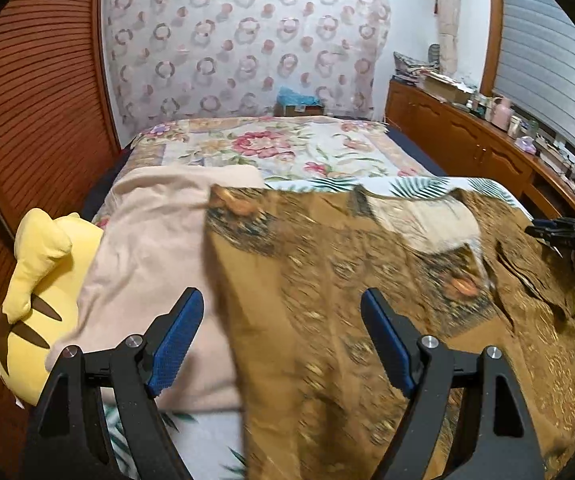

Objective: Fold small clothes
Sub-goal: 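Move both open tools to the hem of the brown shirt, then grasp the hem with both tools and fold it up toward the collar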

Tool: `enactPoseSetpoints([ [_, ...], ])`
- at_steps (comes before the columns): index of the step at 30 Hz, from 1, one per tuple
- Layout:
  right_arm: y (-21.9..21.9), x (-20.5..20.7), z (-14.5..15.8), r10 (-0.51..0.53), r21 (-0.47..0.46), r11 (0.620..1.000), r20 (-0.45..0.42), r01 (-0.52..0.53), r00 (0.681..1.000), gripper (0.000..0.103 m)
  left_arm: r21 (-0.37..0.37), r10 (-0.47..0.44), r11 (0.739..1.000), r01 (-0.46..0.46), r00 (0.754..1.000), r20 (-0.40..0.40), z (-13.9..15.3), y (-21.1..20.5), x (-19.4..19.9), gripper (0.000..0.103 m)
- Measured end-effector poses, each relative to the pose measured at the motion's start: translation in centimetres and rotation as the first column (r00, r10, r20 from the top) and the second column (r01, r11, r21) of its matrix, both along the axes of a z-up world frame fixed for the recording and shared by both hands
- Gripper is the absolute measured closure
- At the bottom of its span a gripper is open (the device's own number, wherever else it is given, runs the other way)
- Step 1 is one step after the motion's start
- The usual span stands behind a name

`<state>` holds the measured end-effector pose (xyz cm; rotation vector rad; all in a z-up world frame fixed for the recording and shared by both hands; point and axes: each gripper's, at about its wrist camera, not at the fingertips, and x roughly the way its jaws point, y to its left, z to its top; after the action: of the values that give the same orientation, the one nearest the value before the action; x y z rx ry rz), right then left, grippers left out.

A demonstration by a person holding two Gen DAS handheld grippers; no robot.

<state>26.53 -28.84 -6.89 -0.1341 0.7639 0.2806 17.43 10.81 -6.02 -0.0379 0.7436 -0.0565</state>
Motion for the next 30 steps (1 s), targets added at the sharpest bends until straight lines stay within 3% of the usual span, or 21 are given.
enactPoseSetpoints([
  [3, 0.2, 1.1, -0.3, 0.004, 0.008, 1.000, 0.010, -0.004, 1.000, 0.052, 0.006, 0.002, 1.000, -0.002, 1.000, -0.014, -0.2, 0.8, 1.6, 0.026],
  [8, 0.6, 1.8, -0.9, 0.000, 0.012, 1.000, 0.028, -0.001, 1.000, 0.051, -0.021, -0.004, 1.000, 0.003, 0.999, -0.052, -1.1, 2.2, 4.1, 0.048],
  [19, 0.4, 1.8, -1.0, 0.003, 0.012, 1.000, 0.030, -0.004, 1.000, 0.050, -0.054, -0.002, 0.999, -0.003, 0.997, -0.080, -2.0, 3.4, 7.2, 0.054],
  [25, 0.4, 1.8, -1.1, 0.003, 0.010, 1.000, 0.033, -0.003, 0.999, 0.050, -0.064, -0.032, 0.998, 0.028, 0.997, -0.074, -2.0, 3.1, 7.2, 0.078],
  [30, 0.8, 1.6, -1.0, 0.041, 0.004, 0.999, 0.038, -0.041, 0.998, 0.053, -0.053, -0.052, 0.997, 0.048, 0.995, -0.084, -1.9, 2.6, 7.2, 0.086],
])
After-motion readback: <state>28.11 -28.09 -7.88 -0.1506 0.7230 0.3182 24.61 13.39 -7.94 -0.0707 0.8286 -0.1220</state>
